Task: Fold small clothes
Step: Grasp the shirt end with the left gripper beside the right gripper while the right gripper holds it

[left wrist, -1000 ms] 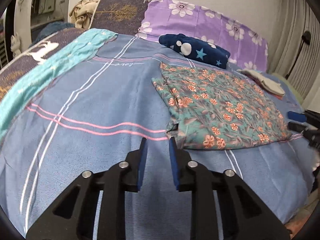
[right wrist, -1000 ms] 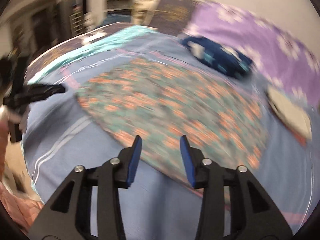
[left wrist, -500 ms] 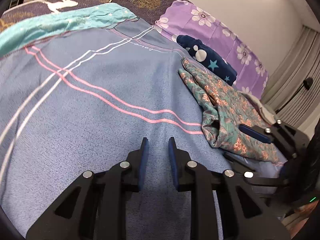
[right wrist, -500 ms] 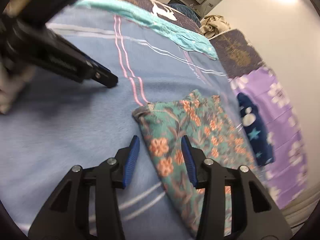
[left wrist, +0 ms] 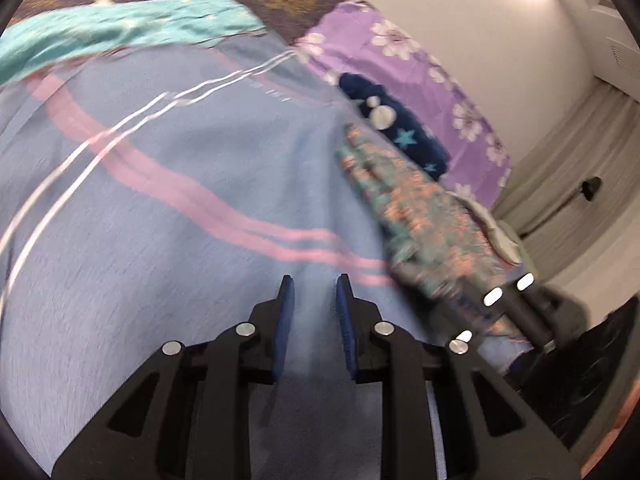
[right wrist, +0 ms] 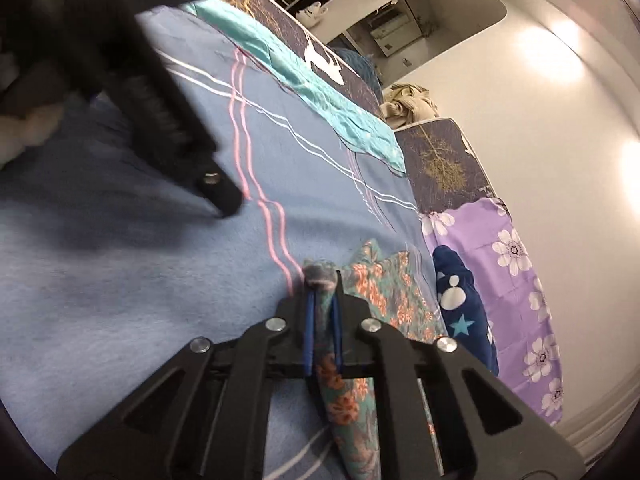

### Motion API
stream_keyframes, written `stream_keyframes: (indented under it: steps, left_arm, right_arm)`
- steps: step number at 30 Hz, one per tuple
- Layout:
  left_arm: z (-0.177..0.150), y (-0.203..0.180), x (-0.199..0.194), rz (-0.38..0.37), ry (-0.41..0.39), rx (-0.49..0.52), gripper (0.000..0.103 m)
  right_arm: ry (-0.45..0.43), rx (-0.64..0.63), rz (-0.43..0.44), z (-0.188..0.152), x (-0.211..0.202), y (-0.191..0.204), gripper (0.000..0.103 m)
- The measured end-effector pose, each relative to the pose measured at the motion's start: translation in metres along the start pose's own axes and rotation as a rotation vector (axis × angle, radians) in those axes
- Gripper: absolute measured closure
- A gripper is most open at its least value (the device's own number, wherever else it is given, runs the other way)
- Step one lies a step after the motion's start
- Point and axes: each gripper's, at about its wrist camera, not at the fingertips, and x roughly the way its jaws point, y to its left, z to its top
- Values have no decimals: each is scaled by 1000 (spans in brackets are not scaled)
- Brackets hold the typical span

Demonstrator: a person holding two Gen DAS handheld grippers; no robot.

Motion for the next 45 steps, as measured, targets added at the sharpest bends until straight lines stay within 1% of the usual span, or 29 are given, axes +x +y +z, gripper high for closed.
stream_keyframes:
  steps: [1,4,5,6,8,11,12,13,14,16,17,20,22,24,25,26,28,29,30,32,33,34,35,36,37,38,41,43,45]
  left_arm:
    - [9,-4,2,-18,1,17,81]
    - [47,-22,22,-122,46,73,77]
    - [60,-27,34,-132,65,96,76]
    - [70,-31,48,-135,95,117,72]
    - [88,-36,81,-133,170,135,71]
    - [101,-38,121,-80,241,142,72]
    - [104,-37,131,-61,251,143,77]
    - [107,-37,139,-65,252,133,96]
    - [110,-37,141,-87,246,109,101]
    - [118,-42,134,-123,202,79,101]
    - [123,-48,124,-149,156,86,101]
    - [135,-64,109,-140,89,148,101]
    - [135,-61,120,-68,114,164,101]
    - [128,-46,140,49,161,183,103]
    - [124,-36,149,70,193,163,103]
    - [120,-24,153,44,212,117,103]
    - [119,-11,145,-29,188,40,102]
    - [120,-8,142,-50,186,12,101]
    - [121,-6,139,-72,191,-16,96]
    - [122,-6,133,-109,202,-41,84]
    - [123,-8,131,-136,204,-52,75]
    - [123,-9,129,-161,206,-58,65]
    - [122,-12,127,-181,211,-57,60]
    - [121,-16,126,-192,222,-44,57]
    - [118,-22,127,-192,233,-28,56]
    - [115,-27,129,-183,259,-1,55]
    - [101,-39,135,-127,336,69,53]
    - [98,-42,136,-123,331,92,49]
    - [99,-39,139,-141,327,67,49]
  right_arm:
    - [4,3,9,-1,1,-1,96]
    - [10,-3,14,-2,4,0,96]
    - [9,-6,9,-1,5,1,96]
    - [9,-5,7,-1,5,1,96]
    - [11,12,10,-1,4,-2,96]
    - [15,43,15,1,3,-8,95]
    - [16,55,17,2,3,-10,95]
    - [17,63,18,2,2,-11,95]
    - [18,72,19,3,2,-13,95]
    - [13,99,30,3,3,-18,96]
    - [-2,117,35,3,1,-20,96]
    - [-59,201,63,1,-8,-34,96]
    - [-54,239,97,2,-7,-39,96]
    - [-28,225,121,3,-1,-34,96]
    - [-18,217,133,2,1,-31,96]
    - [-8,206,142,1,3,-27,96]
    - [-6,185,136,0,2,-22,95]
    - [-8,189,135,0,2,-23,95]
    - [-8,193,138,-1,1,-23,95]
    - [-3,207,150,-1,2,-26,95]
    - [-1,210,151,0,1,-27,94]
    - [-2,208,152,0,1,-27,91]
    - [-4,201,152,0,1,-26,89]
    - [-12,182,145,1,-1,-22,77]
    - [-15,164,129,2,-4,-18,60]
    - [-22,145,113,2,-7,-14,56]
    - [-21,121,75,1,-18,-10,54]
    - [16,140,72,-4,-19,-14,49]
    - [88,174,77,-11,-12,-20,46]
